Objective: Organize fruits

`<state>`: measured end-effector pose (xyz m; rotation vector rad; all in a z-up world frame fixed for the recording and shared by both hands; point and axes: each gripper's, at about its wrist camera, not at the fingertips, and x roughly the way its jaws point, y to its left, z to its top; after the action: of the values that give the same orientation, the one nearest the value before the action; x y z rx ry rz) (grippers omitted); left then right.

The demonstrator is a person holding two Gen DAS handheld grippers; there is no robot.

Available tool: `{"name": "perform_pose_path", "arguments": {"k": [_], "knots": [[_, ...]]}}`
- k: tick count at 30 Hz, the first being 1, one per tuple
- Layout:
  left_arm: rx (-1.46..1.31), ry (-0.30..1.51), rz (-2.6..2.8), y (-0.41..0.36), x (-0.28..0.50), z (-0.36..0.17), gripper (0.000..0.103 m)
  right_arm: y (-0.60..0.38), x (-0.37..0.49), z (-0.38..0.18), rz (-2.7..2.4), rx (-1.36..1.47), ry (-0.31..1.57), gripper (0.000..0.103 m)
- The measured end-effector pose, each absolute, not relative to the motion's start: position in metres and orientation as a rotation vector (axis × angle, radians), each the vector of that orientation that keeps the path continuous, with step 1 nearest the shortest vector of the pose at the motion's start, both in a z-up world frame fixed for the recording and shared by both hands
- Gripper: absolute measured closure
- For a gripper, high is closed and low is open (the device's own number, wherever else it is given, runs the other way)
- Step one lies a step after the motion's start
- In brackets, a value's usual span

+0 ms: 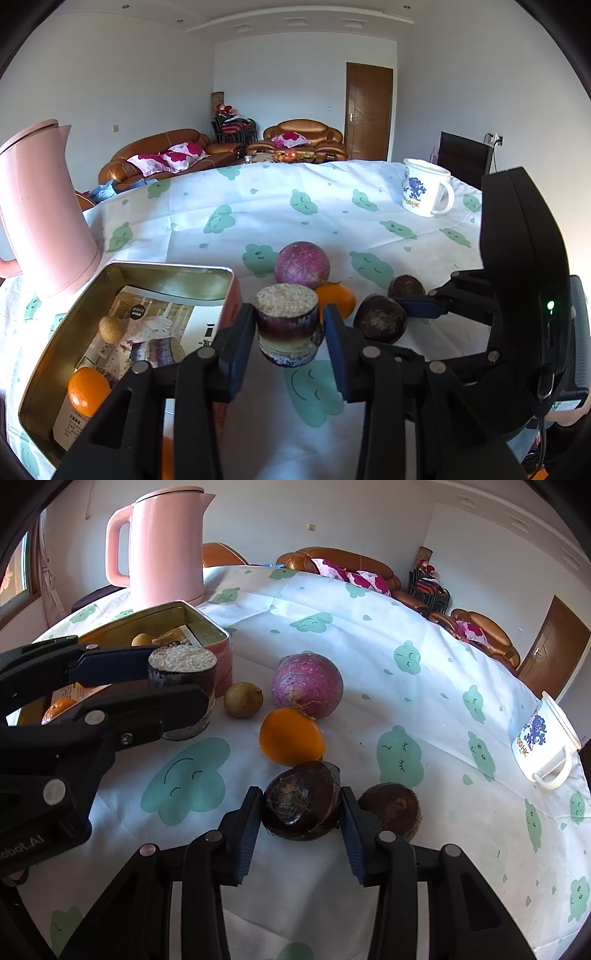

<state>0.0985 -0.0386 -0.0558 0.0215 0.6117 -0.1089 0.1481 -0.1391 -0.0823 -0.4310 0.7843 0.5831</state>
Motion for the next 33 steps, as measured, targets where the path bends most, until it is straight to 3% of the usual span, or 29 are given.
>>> {"name": "perform_pose_path", "arguments": {"k": [33], "knots": [[-0.003, 0.457, -0.010, -0.027, 0.074, -0.043, 0.064, -0.173, 0.125, -0.048, 0.641, -0.274, 0.541, 0.060]]}}
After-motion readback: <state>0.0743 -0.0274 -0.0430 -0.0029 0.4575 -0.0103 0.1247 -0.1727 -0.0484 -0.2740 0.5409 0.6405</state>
